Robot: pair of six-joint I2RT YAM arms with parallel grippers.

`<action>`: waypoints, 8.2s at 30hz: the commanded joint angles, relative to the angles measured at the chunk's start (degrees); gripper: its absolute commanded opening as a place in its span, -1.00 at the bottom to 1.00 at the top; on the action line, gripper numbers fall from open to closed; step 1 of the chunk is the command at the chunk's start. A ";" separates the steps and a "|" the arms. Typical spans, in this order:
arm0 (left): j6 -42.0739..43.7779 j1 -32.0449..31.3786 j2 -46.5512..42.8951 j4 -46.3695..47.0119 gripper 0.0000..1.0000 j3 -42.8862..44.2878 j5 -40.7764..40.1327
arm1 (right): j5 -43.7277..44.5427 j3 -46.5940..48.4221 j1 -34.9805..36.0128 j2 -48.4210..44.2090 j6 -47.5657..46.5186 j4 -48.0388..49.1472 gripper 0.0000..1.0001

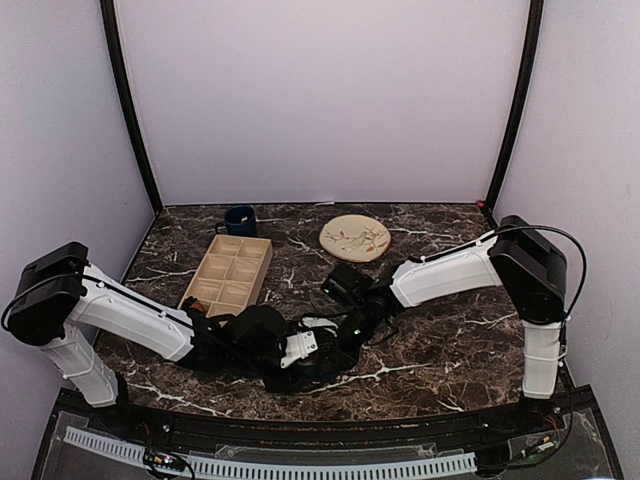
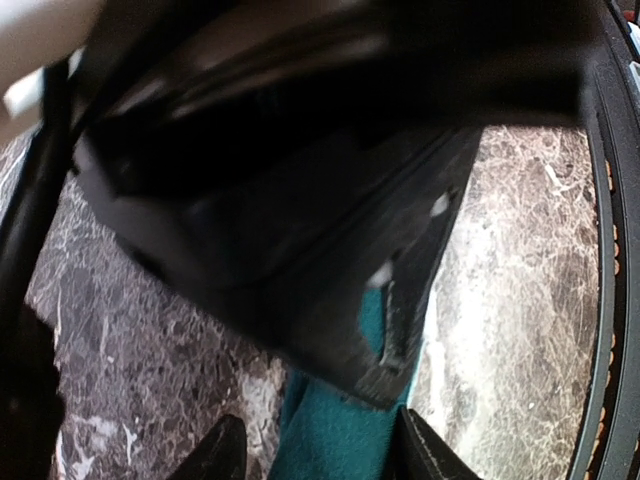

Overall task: Roll the socks
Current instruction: Pick up the sock from the center of the board, then place the sock in the storage box.

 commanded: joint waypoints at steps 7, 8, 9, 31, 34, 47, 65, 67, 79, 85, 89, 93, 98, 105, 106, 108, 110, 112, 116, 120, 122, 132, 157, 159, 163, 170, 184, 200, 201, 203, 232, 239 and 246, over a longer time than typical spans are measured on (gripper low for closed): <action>2.37 -1.13 4.07 -3.14 -0.01 1.73 -1.42 | -2.44 0.85 0.82 1.69 -0.10 -3.15 -0.85; 2.38 -1.25 4.26 -3.42 -0.03 1.83 -1.63 | -2.44 0.85 0.79 1.72 -0.11 -3.23 -0.85; 2.34 -1.28 4.46 -3.87 -0.05 1.96 -1.87 | -2.39 0.85 0.75 1.70 -0.07 -3.30 -0.85; -0.68 -2.35 8.05 -10.48 -0.68 3.20 -6.06 | -2.49 -1.20 -0.60 -0.13 -0.46 -3.33 -0.85; -0.94 -2.41 8.43 -10.93 -0.87 3.40 -5.94 | -2.39 -1.72 -0.73 -0.45 -0.46 -3.17 -0.85; -1.27 -2.41 10.51 -12.08 -1.00 4.17 -3.73 | -1.08 -4.26 -1.50 -2.37 1.06 -1.20 -0.40; -2.21 -2.34 12.91 -13.42 -1.00 5.07 -3.80 | 0.54 -9.43 -3.09 -6.94 1.56 0.46 -0.32; -2.26 -2.38 13.10 -13.52 -1.00 5.19 -3.76 | 0.64 -9.94 -3.35 -7.37 1.60 0.52 -0.32; -2.89 -2.33 14.15 -14.26 -0.64 5.97 -4.01 | 1.28 -10.71 -3.78 -7.84 1.19 0.34 -0.30; -2.93 -2.37 14.75 -14.77 -0.43 6.34 -3.25 | 2.18 -11.01 -3.90 -8.23 0.87 -0.32 -0.27; -2.91 -2.39 15.37 -15.19 -0.44 6.89 -3.31 | 2.87 -11.12 -3.90 -8.22 0.79 -0.64 -0.25; -2.80 -2.40 15.96 -15.61 -0.93 7.33 -3.43 | 3.20 -11.34 -3.98 -8.55 0.77 -0.76 -0.24; -2.87 -2.40 17.39 -16.47 -1.00 7.82 -3.40 | 3.54 -11.51 -4.24 -8.88 0.61 -1.01 -0.17; -3.16 -2.40 18.08 -17.23 -1.00 8.36 -3.73 | 3.83 -12.32 -4.34 -9.62 0.33 -1.17 -0.15; -3.22 -2.38 18.31 -17.44 -1.00 8.55 -3.68 | 3.94 -12.55 -4.34 -9.82 0.35 -1.16 -0.15; -3.31 -2.41 18.84 -17.71 -1.00 8.88 -3.57 | 3.95 -13.12 -4.38 -10.22 0.42 -1.13 -0.14; -3.45 -2.31 19.44 -18.02 -1.00 9.24 -3.72 | 4.07 -13.57 -4.43 -10.49 0.55 -1.13 -0.14; -3.71 -2.32 19.93 -18.27 -1.00 9.52 -4.02 | 4.47 -14.07 -4.52 -10.81 0.65 -1.05 -0.13; -4.60 -1.93 20.79 -18.67 -1.00 10.04 -4.18 | 4.52 -15.32 -4.54 -11.51 0.98 -0.70 -0.12; -5.69 -1.03 21.71 -19.26 -1.00 10.55 -4.61 | 4.50 -16.20 -4.54 -12.16 1.38 -0.25 -0.10; -6.12 -0.62 22.30 -20.08 -1.00 11.10 -4.95 | 4.50 -16.44 -4.51 -12.45 1.54 -0.25 -0.07; -5.58 1.01 16.04 -14.67 -1.00 7.44 3.60 | 7.19 -16.71 -4.69 -12.27 2.41 -0.12 -0.04; -4.70 1.37 15.75 -15.56 -1.00 6.99 9.28 | 6.89 -20.48 -9.98 -16.14 6.57 4.29 0.04; -4.73 1.45 15.77 -15.60 -1.00 7.03 9.01 | 7.37 -20.85 -10.29 -16.56 7.02 4.45 0.04; -5.30 1.78 15.38 -15.44 -1.00 6.84 9.41 | 8.82 -21.68 -11.46 -17.48 8.81 5.37 0.04; -6.64 3.40 14.96 -16.83 -1.00 7.70 15.02 | 12.24 -23.14 -13.61 -20.28 12.69 7.94 0.04; -12.73 10.39 6.80 -14.08 -1.00 8.05 22.74 | 14.94 -24.28 -15.22 -23.14 15.30 11.17 0.03; -19.18 19.61 -9.18 -16.24 -1.00 7.68 9.13 | 15.01 -22.93 -15.24 -22.63 15.67 12.38 0.03; -19.51 19.91 -10.19 -16.83 -1.00 7.79 7.39 | 15.01 -22.84 -15.24 -22.55 15.70 12.57 0.03; -20.67 20.33 -12.29 -17.83 -1.00 7.84 3.17 | 15.01 -22.88 -15.23 -22.63 15.78 12.77 0.03; -65.46 19.47 -24.79 -33.48 -1.00 1.53 -38.56 | 13.57 -21.83 -14.80 -23.55 16.37 15.47 0.05; -80.64 14.05 -20.06 -39.14 -1.00 3.08 -44.05 | 13.18 -21.50 -14.63 -23.59 16.25 15.16 0.06; -91.86 12.13 -15.43 -44.39 -1.00 4.76 -46.48 | 13.06 -21.48 -14.46 -26.08 16.00 14.62 0.07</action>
